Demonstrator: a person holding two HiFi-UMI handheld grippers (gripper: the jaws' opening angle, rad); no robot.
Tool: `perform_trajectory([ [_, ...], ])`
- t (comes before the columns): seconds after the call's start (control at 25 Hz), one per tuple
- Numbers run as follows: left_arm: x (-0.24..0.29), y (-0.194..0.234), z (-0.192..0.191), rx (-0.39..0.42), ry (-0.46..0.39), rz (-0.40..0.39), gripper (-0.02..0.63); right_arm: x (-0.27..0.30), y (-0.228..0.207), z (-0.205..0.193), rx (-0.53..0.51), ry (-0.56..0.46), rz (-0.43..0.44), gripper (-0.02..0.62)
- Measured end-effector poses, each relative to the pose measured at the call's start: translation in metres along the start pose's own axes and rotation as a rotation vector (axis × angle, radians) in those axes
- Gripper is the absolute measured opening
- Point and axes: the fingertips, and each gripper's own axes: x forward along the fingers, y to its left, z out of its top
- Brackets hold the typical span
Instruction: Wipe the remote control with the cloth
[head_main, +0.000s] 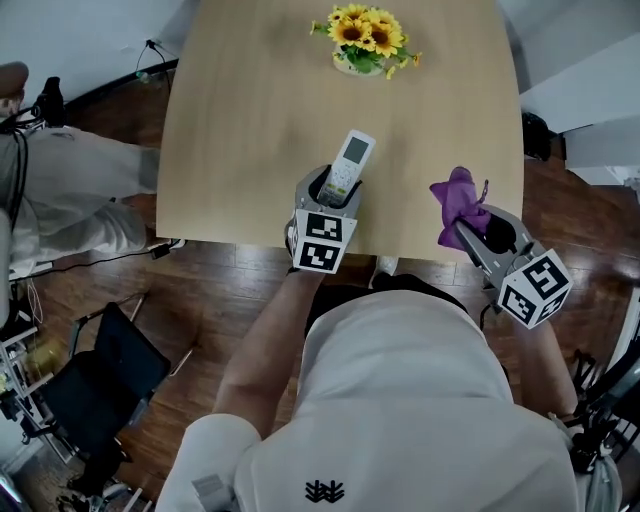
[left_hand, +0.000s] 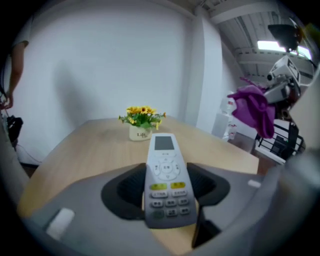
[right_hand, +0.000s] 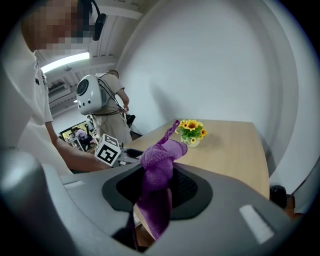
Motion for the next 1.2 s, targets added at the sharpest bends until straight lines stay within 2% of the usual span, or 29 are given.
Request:
perform_trajectory([
  [0.36, -0.055, -0.021, 0.052, 0.143, -0.025, -0.129, 0.276, 0.016, 0.030, 0.074, -0.041, -0.199, 0.031, 0.127],
  [0.64, -0.079, -0.051, 0.067, 0.259, -0.029, -0.233, 0.276, 0.032, 0.087, 0.123, -0.070, -0.320, 0.144, 0.127],
  [0.76, -0.086, -0.064, 0.073, 0.281, -0.041, -0.273, 0.276, 0.041, 0.113, 0.138, -0.070, -0.377, 0.186, 0.127],
  [0.96, -0.094, -0.074, 0.083, 0.318, -0.062, -0.312, 0.276, 0.058, 0.138, 0.139, -0.017, -0.434, 0.222, 0.127],
  [1.08, -0.100, -0.075, 0.085, 0.333, -0.066, -0.325, 0.276, 0.065, 0.143, 0.130, 0.037, -0.439, 0.216, 0.127],
  [1.2, -0.108, -0.071, 0.081, 0.337, -0.067, -0.334, 0.276, 0.071, 0.149, 0.122, 0.027, -0.438, 0.192, 0.127],
])
